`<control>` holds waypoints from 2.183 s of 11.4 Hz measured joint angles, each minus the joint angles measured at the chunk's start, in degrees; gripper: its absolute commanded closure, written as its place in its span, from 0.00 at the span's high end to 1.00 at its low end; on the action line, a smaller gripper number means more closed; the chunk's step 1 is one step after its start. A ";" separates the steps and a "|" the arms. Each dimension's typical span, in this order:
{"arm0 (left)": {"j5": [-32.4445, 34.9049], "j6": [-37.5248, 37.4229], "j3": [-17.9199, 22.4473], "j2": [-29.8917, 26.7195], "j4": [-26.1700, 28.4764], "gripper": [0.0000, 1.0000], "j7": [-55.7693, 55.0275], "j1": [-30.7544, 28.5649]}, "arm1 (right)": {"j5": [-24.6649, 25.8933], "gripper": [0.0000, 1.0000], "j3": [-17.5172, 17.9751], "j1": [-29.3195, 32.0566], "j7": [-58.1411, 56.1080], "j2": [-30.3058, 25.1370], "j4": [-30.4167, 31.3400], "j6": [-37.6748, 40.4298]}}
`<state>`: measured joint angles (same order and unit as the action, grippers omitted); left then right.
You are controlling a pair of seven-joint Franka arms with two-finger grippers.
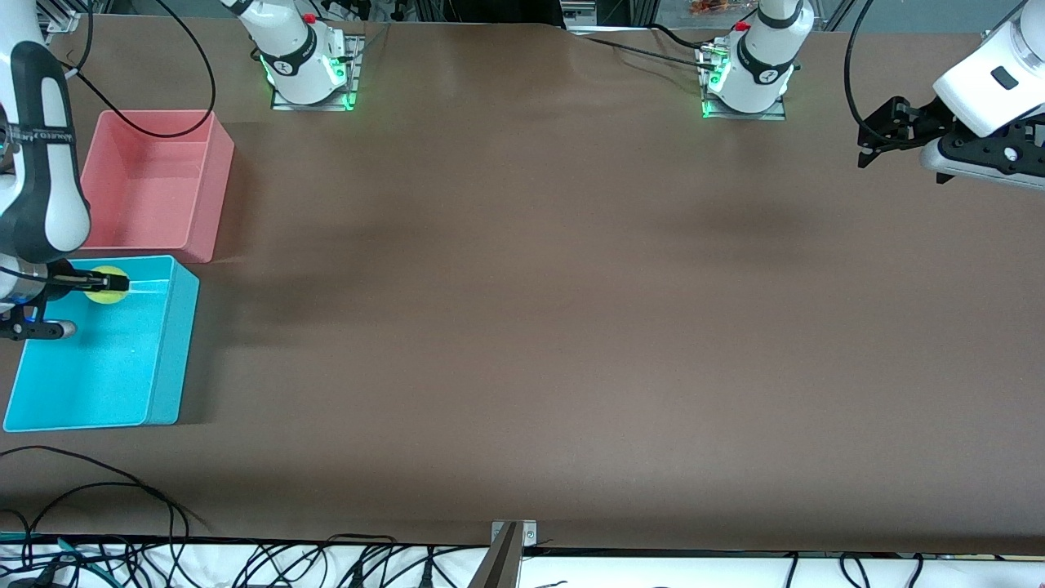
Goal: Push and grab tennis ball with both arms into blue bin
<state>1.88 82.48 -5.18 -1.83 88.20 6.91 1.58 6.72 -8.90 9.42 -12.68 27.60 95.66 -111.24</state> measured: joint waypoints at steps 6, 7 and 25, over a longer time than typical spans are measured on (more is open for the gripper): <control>0.00 -0.01 -0.03 0.00 0.01 1.00 0.00 -0.05 | -2.83 1.00 0.05 0.28 -0.60 7.36 2.09 -7.54; 0.00 -0.01 -0.04 0.00 0.01 1.00 0.00 -0.05 | -2.84 1.00 0.05 0.30 -0.62 7.28 1.94 -7.47; 0.00 -0.44 0.13 0.17 0.20 1.00 -0.15 -0.67 | -3.57 1.00 2.25 -7.49 7.96 -15.98 -16.04 22.60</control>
<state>1.89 82.05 -5.05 -1.66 88.40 6.77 0.91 3.15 -6.65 1.93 -4.72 11.63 79.62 -88.63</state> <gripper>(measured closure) 0.000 0.000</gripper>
